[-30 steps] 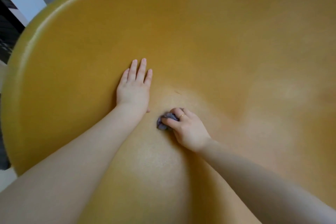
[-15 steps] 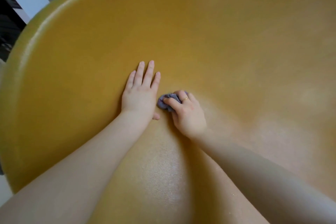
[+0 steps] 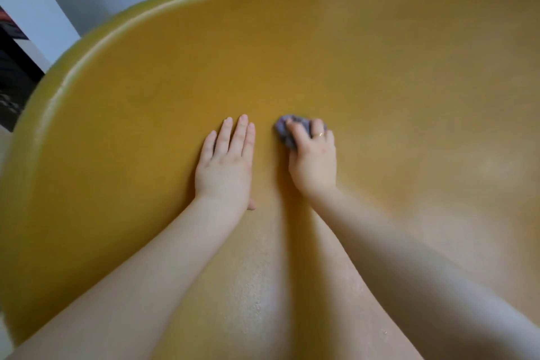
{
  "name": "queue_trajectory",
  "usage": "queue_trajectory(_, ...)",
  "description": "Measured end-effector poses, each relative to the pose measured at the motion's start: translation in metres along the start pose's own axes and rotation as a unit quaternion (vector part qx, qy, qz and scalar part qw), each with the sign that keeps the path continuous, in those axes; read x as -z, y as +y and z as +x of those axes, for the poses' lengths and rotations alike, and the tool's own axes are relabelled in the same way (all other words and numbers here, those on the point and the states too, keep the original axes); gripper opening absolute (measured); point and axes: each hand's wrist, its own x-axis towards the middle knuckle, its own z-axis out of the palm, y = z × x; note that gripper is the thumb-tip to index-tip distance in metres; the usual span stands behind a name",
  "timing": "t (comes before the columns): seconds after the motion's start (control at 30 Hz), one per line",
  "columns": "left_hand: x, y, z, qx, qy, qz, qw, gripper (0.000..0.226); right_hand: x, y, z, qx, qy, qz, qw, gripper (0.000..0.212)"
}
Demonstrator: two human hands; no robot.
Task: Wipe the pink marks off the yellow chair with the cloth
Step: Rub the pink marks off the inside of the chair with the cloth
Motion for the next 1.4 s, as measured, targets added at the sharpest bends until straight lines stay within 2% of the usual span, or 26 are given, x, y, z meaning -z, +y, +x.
queue_trajectory(0.07,0.019,-0.015,0.010,0.014,0.049,0.005,0.999,0.132,0.006,0.007,-0.004,0.088,-0.039,-0.015,0.995,0.038)
queue_trajectory(0.13,0.039,-0.031,0.021,0.009,0.099,0.044,0.994,0.130,0.011,0.014,0.010,0.139,-0.054,-0.037,0.988,0.036)
queue_trajectory(0.23,0.054,-0.045,0.031,0.001,0.126,0.078,0.989,0.127,0.021,0.014,0.056,0.158,-0.015,-0.091,0.983,0.033)
queue_trajectory(0.3,0.054,-0.049,0.034,-0.002,0.131,0.084,0.988,0.126,0.028,0.009,0.095,0.107,0.046,-0.103,0.988,0.029)
queue_trajectory(0.37,0.049,-0.053,0.035,-0.010,0.138,0.099,0.985,0.125,0.035,-0.002,0.130,-0.012,0.107,-0.059,0.992,0.030)
queue_trajectory(0.43,0.044,-0.054,0.036,-0.013,0.143,0.101,0.984,0.125,0.030,-0.021,0.148,-0.142,0.168,0.004,0.975,0.031)
queue_trajectory(0.47,0.043,-0.054,0.036,-0.011,0.149,0.099,0.984,0.125,0.022,-0.034,0.148,-0.171,0.189,0.020,0.967,0.032)
queue_trajectory(0.53,0.040,-0.053,0.037,-0.002,0.171,0.091,0.981,0.125,0.001,-0.062,0.138,-0.133,0.201,0.027,0.970,0.034)
queue_trajectory(0.63,0.042,-0.049,0.035,0.006,0.169,0.072,0.983,0.122,-0.017,-0.078,0.109,-0.003,0.146,0.024,0.989,0.038)
queue_trajectory(0.73,0.045,-0.042,0.035,0.023,0.171,0.057,0.983,0.119,0.005,-0.050,0.113,0.122,0.085,-0.022,0.989,0.039)
queue_trajectory(0.8,0.048,-0.030,0.041,0.015,0.168,0.035,0.985,0.120,0.029,-0.019,0.126,0.143,0.078,-0.078,0.983,0.037)
queue_trajectory(0.9,0.052,-0.005,0.061,-0.069,0.166,0.045,0.983,0.120,0.066,0.036,0.140,0.094,0.085,-0.146,0.981,0.037)
queue_trajectory(1.0,0.053,0.023,0.082,-0.149,0.163,0.061,0.973,0.123,0.109,0.097,0.137,-0.003,0.139,-0.187,0.972,0.039)
queue_trajectory(1.1,0.047,0.039,0.092,-0.158,0.149,0.057,0.974,0.129,0.122,0.121,0.133,-0.163,0.213,-0.165,0.949,0.041)
queue_trajectory(1.17,0.043,0.045,0.097,-0.148,0.156,0.049,0.975,0.132,0.102,0.115,0.135,-0.209,0.258,-0.158,0.930,0.044)
queue_trajectory(1.2,0.041,0.047,0.099,-0.146,0.158,0.050,0.975,0.132,0.090,0.108,0.134,-0.189,0.268,-0.164,0.930,0.044)
queue_trajectory(1.27,0.039,0.049,0.099,-0.141,0.155,0.051,0.976,0.131,0.064,0.091,0.123,-0.083,0.250,-0.169,0.950,0.041)
queue_trajectory(1.33,0.036,0.050,0.099,-0.130,0.182,0.073,0.972,0.134,0.044,0.073,0.101,0.031,0.180,-0.154,0.971,0.036)
queue_trajectory(1.4,0.039,0.051,0.097,-0.100,0.201,0.079,0.971,0.139,0.039,0.064,0.088,0.105,0.101,-0.133,0.980,0.036)
